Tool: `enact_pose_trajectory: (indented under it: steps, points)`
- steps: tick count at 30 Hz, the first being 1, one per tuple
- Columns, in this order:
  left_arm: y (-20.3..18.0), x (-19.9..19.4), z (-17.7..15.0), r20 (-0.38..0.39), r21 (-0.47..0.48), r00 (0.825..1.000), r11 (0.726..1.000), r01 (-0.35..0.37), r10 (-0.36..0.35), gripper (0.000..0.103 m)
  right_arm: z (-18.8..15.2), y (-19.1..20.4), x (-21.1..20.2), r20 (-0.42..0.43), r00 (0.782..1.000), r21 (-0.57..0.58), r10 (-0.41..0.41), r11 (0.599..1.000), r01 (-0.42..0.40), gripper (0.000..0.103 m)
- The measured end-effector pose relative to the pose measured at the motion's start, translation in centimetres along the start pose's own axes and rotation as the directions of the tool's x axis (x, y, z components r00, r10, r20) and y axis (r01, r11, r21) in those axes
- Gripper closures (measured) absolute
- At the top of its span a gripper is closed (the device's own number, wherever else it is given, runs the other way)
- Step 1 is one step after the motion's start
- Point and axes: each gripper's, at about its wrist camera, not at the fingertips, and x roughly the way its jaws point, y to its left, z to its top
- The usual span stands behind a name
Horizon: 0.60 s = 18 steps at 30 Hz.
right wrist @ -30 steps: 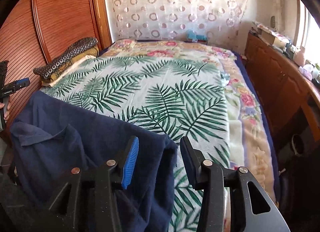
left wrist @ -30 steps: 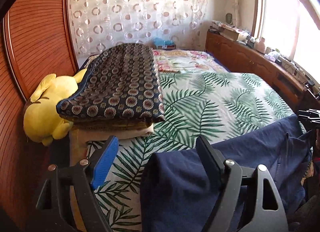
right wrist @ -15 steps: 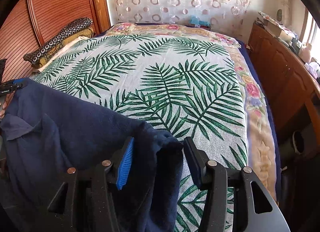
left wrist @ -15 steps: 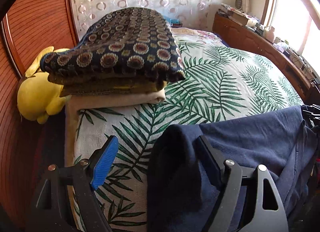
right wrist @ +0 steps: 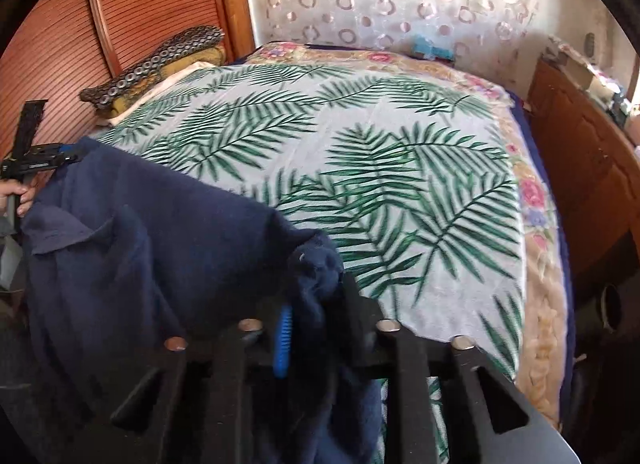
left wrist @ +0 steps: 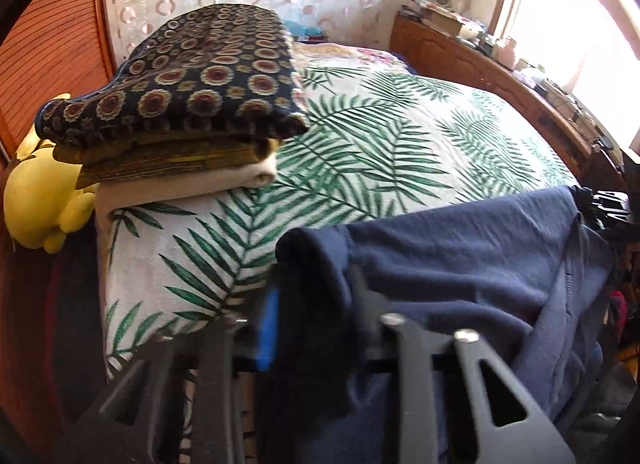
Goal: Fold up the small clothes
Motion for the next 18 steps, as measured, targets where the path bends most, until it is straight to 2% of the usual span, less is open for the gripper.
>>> enact_pose_trajectory:
  steps: [1,3,6,10,13,16,18]
  points:
    - [0.0,-0.5,0.0,0.015,-0.026,1.0,0.999,0.019,-0.019,0.089,-0.2,0.2,-0.2,0.006,1.0,-0.001,0.002,1.0,-0.002,0.088]
    - [-0.3,-2.7,-0.2,0.092,-0.068,0.994,0.996,0.059,-0.053,0.09,-0.5,0.5,-1.2,0.037,0.999,0.013,0.028,0.999,-0.029,0.09]
    - [-2.2,-7.2,-0.3,0.219,-0.047,0.973,0.996,0.08,-0.068,0.091,-1.1,1.0,-4.2,0.126,0.991,0.04,0.047,0.998,-0.052,0.091]
    - [-4.4,-12.1,0.0,0.327,-0.005,0.941,0.995,0.096,-0.089,0.092,-1.4,1.7,-9.2,0.237,0.97,0.048,0.048,0.997,-0.061,0.091]
    - [-5.4,-15.7,1.1,0.414,0.02,0.904,0.994,0.108,-0.106,0.092,-1.2,2.3,-13.1,0.31,0.95,0.033,0.043,0.998,-0.056,0.091]
    - [-5.5,-19.4,2.6,0.516,0.022,0.848,0.992,0.123,-0.117,0.092,-0.9,2.3,-18.1,0.423,0.905,0.035,0.05,0.997,-0.071,0.092]
    - [-5.9,-22.2,3.7,0.575,0.04,0.81,0.992,0.116,-0.117,0.092,-0.6,2.4,-20.8,0.473,0.881,0.026,0.029,0.999,-0.047,0.092]
